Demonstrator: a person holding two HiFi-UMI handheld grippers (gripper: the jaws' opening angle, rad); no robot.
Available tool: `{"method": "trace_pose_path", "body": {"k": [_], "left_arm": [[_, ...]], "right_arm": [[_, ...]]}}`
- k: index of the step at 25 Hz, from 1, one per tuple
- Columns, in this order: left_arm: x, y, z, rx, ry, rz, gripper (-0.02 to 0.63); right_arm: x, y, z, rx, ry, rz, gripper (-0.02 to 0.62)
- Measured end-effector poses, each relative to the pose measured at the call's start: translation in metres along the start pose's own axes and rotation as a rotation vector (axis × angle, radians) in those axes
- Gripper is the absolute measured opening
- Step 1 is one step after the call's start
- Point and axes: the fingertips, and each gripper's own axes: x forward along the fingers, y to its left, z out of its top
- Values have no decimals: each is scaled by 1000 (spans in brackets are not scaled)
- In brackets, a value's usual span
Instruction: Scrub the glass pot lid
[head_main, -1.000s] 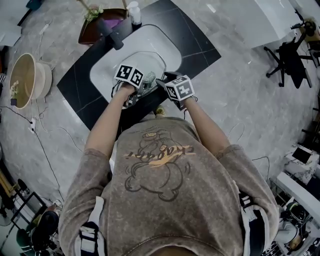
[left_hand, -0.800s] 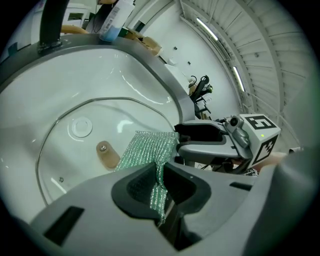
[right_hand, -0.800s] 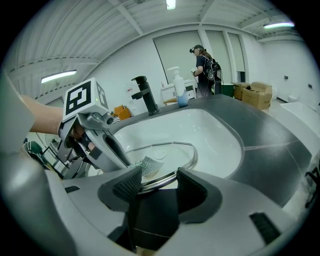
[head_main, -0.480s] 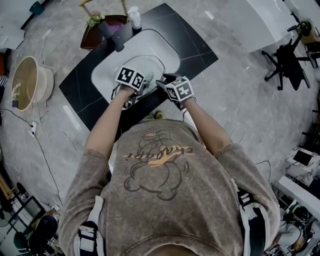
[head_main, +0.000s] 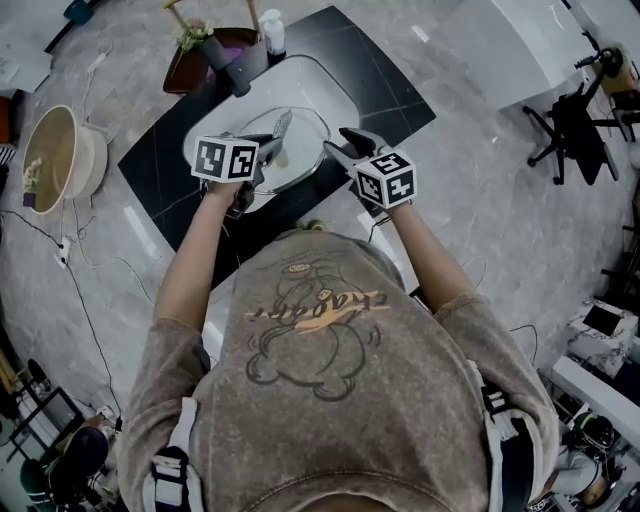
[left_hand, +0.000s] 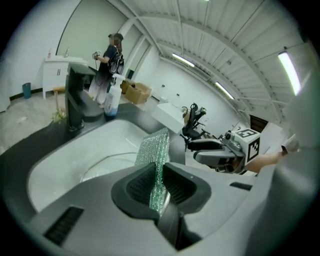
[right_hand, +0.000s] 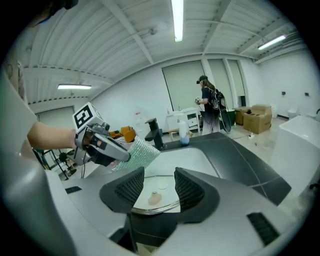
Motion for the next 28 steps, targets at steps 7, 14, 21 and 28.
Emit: {"method": "trace_pose_path", "body": {"k": [7,14,21,28], "left_arm": [[-61,-38,16,28,-223,-22,59],[-110,-59,13,44,-381,-6,60],[-112,-70,11,47,-492,-12,60],[-110,-85,16,118,-565,-4,60]], "right_arm": [[-59,21,21,-62,-88,-19,210],[-108,32,37,-39,-175,-49,210],[-115,36,43,-79,-237,-77,179],[-127,37,55,-118,-323,-110,32]]}}
